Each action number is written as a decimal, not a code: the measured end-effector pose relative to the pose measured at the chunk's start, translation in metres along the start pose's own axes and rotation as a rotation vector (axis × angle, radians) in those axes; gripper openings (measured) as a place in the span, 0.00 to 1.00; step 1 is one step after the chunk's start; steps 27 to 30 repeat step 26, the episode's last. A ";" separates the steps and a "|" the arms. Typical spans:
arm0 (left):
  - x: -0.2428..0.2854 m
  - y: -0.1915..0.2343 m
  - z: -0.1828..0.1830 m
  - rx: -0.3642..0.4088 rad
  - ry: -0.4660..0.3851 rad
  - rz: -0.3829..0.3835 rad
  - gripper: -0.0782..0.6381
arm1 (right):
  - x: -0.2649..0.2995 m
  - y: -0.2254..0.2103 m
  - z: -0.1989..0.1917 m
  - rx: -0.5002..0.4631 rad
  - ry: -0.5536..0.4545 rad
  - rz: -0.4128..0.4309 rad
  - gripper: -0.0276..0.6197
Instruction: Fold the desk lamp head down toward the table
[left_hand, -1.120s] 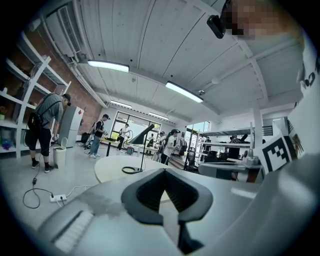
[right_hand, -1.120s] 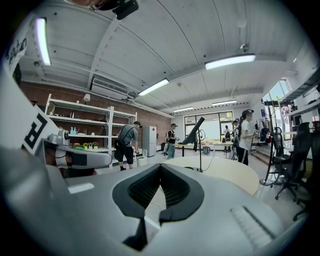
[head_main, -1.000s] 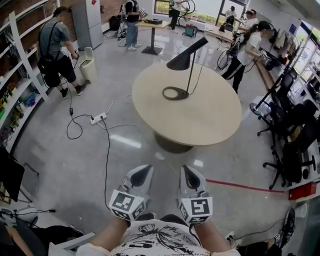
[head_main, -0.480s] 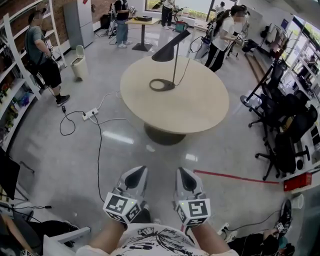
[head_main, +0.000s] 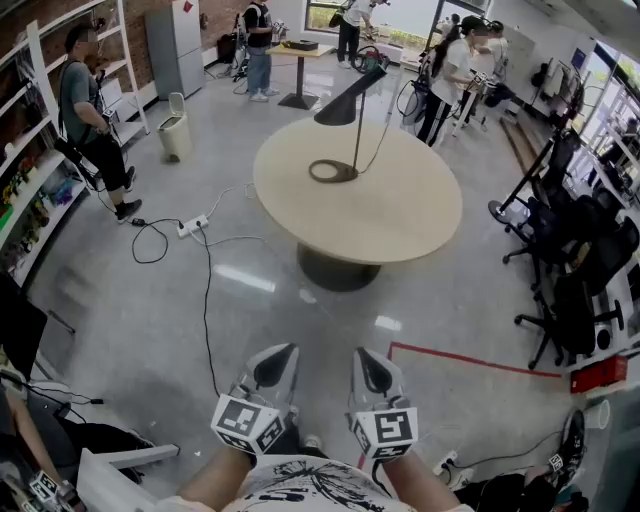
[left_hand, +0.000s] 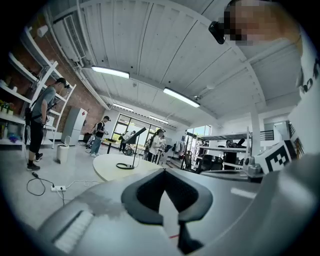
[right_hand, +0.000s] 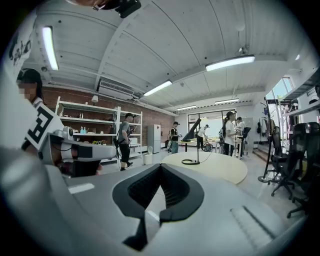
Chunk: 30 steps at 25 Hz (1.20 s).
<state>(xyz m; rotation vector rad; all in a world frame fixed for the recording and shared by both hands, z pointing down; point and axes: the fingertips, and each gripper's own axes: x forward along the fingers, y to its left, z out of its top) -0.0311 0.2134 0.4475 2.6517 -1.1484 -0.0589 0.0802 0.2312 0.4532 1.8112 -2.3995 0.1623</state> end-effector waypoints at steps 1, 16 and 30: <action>-0.002 -0.001 0.000 0.002 -0.001 0.002 0.11 | -0.002 0.001 0.002 -0.004 -0.005 0.005 0.05; -0.007 -0.014 0.017 0.037 -0.034 -0.019 0.11 | -0.011 0.009 0.021 -0.042 -0.050 0.009 0.05; 0.000 -0.007 0.014 0.034 -0.039 -0.026 0.11 | -0.003 0.001 0.018 -0.055 -0.050 -0.020 0.05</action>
